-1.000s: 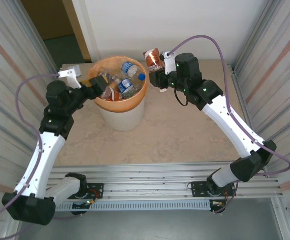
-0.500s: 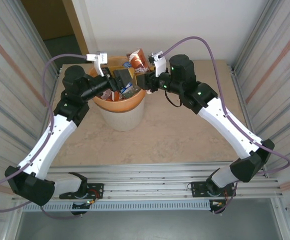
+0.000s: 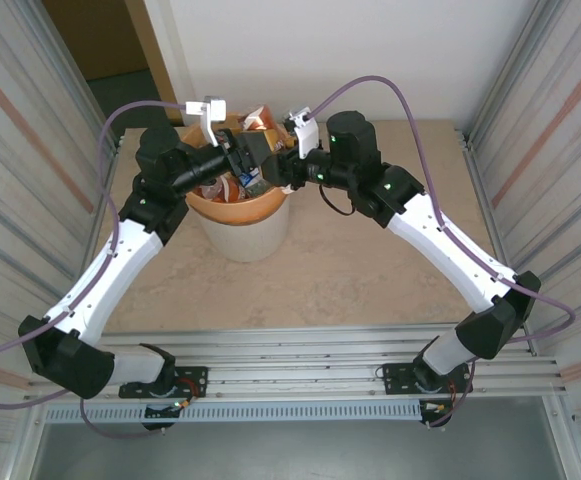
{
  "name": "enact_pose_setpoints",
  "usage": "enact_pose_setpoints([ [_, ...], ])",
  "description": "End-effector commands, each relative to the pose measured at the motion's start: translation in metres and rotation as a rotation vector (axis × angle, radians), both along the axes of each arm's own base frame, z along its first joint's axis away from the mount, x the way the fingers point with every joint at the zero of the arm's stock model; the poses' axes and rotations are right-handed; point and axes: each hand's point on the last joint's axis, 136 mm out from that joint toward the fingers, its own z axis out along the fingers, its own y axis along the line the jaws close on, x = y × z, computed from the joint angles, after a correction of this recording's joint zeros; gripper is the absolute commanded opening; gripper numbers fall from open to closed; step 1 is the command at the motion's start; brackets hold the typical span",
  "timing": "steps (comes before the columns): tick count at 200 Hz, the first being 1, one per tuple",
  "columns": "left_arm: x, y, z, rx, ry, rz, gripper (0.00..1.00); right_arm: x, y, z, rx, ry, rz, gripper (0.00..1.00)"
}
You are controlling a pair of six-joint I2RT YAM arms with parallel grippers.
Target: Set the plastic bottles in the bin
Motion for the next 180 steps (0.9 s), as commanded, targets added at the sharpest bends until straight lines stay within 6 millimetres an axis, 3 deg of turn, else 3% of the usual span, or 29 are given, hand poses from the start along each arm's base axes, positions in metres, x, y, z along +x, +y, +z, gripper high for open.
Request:
enact_pose_setpoints([
  [1,-0.005,0.003,0.026,-0.028,-0.084,0.013,0.6,-0.005,0.007,0.02,0.051,-0.024,0.03,0.44],
  [38,0.001,0.006,0.026,-0.018,-0.1,0.051,0.38,-0.006,0.011,0.021,0.047,-0.02,0.042,0.51],
  [64,0.003,0.01,0.03,-0.001,-0.118,0.07,0.18,-0.006,0.009,0.023,0.043,-0.025,0.034,0.7],
  [99,0.008,0.03,0.039,0.045,-0.131,0.122,0.04,-0.009,-0.001,0.021,0.003,-0.039,0.01,1.0],
  [139,0.015,0.071,0.053,0.153,-0.134,0.224,0.03,-0.012,-0.031,0.017,-0.041,-0.072,-0.094,0.98],
  [180,0.031,0.114,0.049,0.251,-0.064,0.305,0.03,-0.008,-0.07,0.005,-0.081,-0.08,-0.261,0.98],
])
